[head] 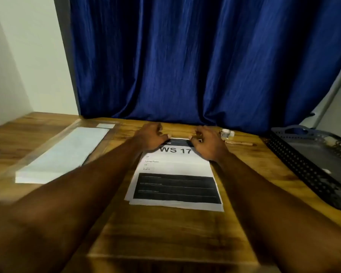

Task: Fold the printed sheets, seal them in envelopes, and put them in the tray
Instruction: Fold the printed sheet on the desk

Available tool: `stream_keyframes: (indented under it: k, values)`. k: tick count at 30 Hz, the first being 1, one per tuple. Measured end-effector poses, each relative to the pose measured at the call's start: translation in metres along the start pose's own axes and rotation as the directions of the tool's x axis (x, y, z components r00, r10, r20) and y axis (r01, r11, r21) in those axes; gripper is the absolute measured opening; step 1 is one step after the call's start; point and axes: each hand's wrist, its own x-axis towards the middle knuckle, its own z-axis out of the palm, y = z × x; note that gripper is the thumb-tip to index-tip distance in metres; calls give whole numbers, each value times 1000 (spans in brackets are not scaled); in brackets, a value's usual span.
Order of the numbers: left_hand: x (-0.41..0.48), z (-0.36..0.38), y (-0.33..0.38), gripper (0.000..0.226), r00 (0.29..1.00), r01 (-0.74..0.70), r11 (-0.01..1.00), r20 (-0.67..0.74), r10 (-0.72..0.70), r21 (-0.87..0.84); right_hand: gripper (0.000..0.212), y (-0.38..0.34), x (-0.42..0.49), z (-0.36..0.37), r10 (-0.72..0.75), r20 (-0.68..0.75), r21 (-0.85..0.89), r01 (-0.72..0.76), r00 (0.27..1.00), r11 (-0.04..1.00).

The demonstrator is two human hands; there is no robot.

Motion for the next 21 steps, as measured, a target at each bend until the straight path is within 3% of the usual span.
stream_keyframes:
  k: [8,17,21]
  values:
    - [-13,21,-26,86,1000,16,999,-22,-17,-33,23,-8,-12,4,28,32,-9,-28,999,1000]
    - [-13,24,-32,67,989,-116,989,-100,107,-89,49,-3,-17,2,67,66,-34,-65,996,997]
    - [-14,23,-35,61,967,-170,984,-205,155,-58,59,-2,-17,3,78,83,-35,-75,993,997]
